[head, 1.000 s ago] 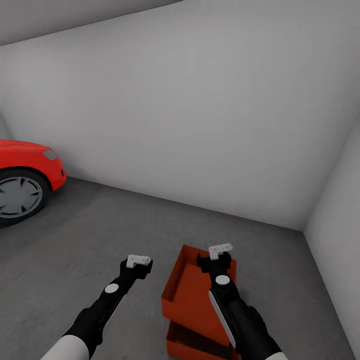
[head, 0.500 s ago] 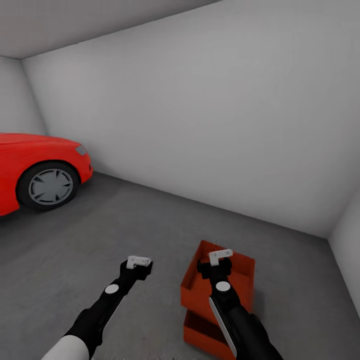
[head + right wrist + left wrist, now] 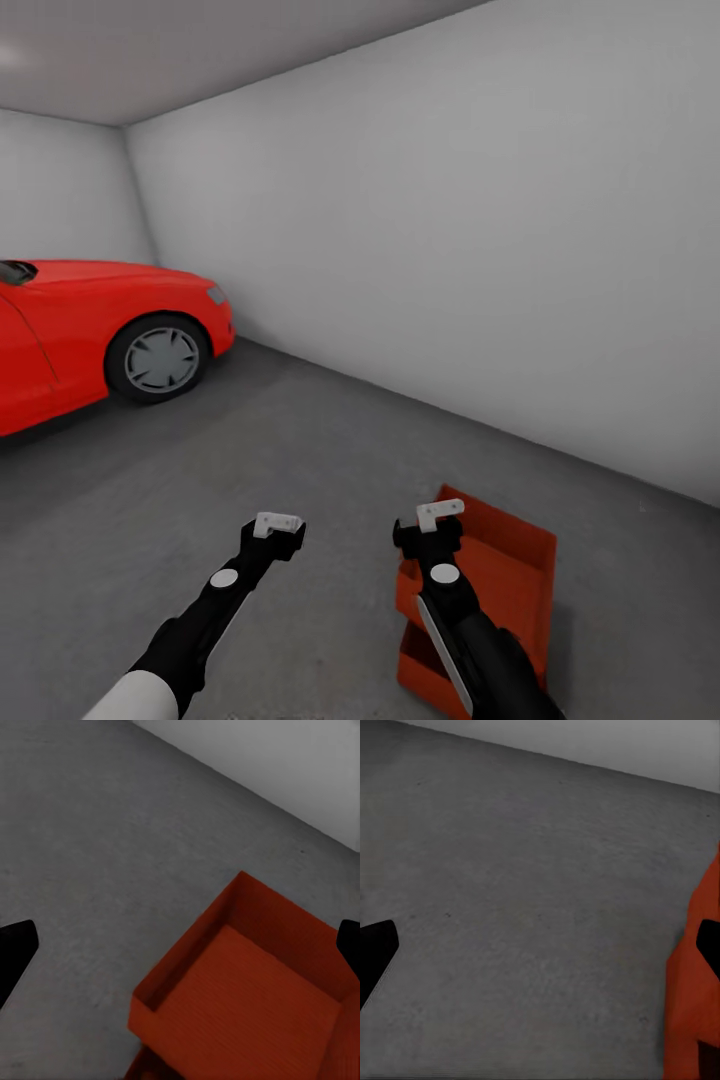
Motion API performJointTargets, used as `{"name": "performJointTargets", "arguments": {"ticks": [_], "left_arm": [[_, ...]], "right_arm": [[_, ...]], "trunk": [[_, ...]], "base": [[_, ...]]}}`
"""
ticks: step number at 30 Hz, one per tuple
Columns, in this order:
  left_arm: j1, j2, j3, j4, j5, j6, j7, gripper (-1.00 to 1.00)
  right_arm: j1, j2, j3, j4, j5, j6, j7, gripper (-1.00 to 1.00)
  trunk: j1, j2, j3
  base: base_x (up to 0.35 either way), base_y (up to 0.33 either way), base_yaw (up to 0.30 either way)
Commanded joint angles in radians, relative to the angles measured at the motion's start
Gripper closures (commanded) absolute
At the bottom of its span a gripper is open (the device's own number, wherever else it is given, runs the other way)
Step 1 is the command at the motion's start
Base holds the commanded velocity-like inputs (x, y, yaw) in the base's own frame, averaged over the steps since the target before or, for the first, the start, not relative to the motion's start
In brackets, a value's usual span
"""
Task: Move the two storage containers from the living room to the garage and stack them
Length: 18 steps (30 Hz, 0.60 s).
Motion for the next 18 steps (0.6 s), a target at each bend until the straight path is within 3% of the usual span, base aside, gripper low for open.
{"name": "performJointTargets", "arguments": {"ticks": [1, 11, 18], "left_arm": [[-0.001, 0.000, -0.004, 0.003, 0.010, 0.000, 0.000, -1.00], [-0.001, -0.001, -0.005, 0.043, 0.014, -0.001, 0.000, -1.00], [-0.001, -0.001, -0.006, 0.067, 0.013, 0.001, -0.001, -1.00]], "right_arm": [[0.000, 0.000, 0.001, -0.001, 0.008, 0.009, -0.003, -1.00], [0.000, 0.000, 0.001, -0.001, 0.007, 0.009, -0.003, -1.00], [0.000, 0.000, 0.002, -0.001, 0.006, 0.010, -0.003, -1.00]], "trunk": [[0.000, -0.001, -0.001], [0.000, -0.001, -0.001], [0.000, -0.001, -0.001]], "base": [[-0.001, 0.001, 0.277], [0.012, 0.003, 0.277], [0.241, 0.087, 0.277]]}}
